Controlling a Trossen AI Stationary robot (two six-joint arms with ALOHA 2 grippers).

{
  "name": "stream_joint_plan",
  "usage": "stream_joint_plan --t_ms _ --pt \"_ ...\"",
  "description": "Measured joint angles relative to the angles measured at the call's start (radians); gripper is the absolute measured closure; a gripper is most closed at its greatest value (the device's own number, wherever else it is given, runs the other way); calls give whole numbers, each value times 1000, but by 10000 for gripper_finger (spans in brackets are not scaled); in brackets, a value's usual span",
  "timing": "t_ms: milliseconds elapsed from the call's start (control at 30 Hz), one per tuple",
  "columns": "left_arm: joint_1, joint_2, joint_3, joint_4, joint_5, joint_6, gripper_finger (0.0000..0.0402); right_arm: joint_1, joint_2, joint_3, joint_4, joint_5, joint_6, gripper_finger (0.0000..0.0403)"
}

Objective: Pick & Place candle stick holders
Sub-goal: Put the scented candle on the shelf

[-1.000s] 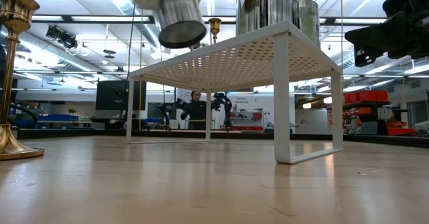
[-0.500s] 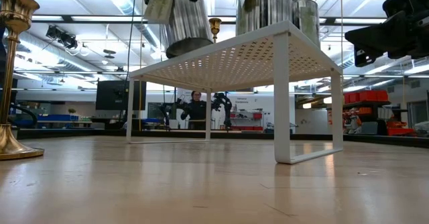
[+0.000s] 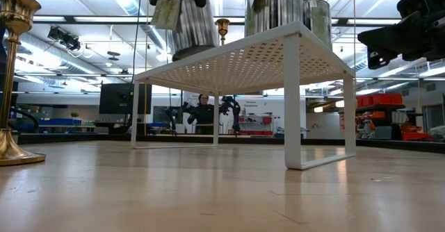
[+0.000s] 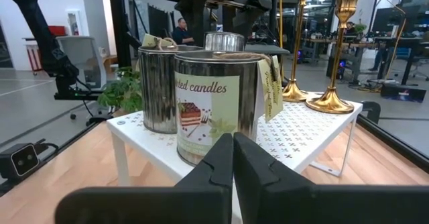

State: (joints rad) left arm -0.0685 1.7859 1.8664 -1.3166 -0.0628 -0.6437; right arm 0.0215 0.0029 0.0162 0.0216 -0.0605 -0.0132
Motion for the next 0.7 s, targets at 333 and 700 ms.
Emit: stream_joint_plan --t_ms 333,700 --pt "0 0 0 -34 -38 1 26 0 0 0 0 0 0 387" --pt "0 0 0 -19 -67 3 15 0 0 0 0 0 0 387"
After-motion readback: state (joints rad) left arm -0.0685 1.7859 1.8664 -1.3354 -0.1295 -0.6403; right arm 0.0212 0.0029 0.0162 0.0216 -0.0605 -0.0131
